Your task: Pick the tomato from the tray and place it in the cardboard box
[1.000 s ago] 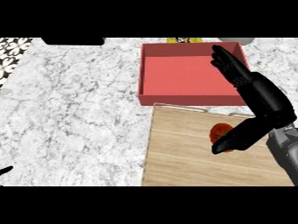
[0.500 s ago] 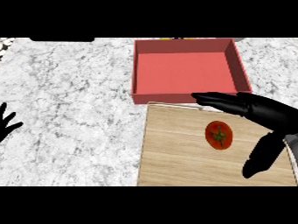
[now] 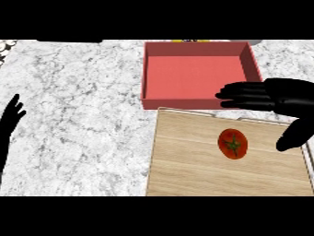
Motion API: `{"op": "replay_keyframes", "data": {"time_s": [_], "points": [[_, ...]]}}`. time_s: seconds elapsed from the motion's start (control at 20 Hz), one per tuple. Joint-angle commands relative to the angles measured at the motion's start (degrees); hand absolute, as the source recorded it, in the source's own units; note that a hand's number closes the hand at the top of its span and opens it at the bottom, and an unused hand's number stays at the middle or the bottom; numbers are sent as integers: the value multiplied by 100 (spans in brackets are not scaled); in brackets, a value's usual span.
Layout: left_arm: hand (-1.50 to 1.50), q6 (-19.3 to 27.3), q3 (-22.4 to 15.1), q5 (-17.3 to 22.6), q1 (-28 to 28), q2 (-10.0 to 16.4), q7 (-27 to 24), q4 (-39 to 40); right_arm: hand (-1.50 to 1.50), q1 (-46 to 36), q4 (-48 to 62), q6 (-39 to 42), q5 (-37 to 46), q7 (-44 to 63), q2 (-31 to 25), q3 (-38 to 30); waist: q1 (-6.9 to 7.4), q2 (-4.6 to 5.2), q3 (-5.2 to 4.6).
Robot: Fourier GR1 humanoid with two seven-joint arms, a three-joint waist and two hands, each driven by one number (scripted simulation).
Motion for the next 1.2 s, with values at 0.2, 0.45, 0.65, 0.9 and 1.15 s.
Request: {"op": "replay_keyframes", "data": {"time_s": [0.2, 0.45, 0.65, 0.9, 1.15], "points": [[0, -53, -4, -151, -490, -255, -196, 706, -150, -1088, 493, 201, 1831, -321, 128, 1093, -19, -38, -20], [0, -264, 323, -58, -489, -161, -528, 1189, -150, -1140, 288, 340, 2577, 189, 356, 1548, -139, -85, -19], [0, -136, 181, -281, -615, -265, 96, 796, -150, -1038, 455, 529, 2995, 559, 823, 1736, -155, -103, -11], [0, -456, 517, -177, -255, -209, -356, 776, -150, -1005, 651, 504, 3568, 501, 1084, 1560, -150, -108, -12], [0, -448, 509, -384, -456, -341, -53, 654, -150, -918, 1309, 222, 4082, 381, 1599, 1508, -120, -96, -9]]}}
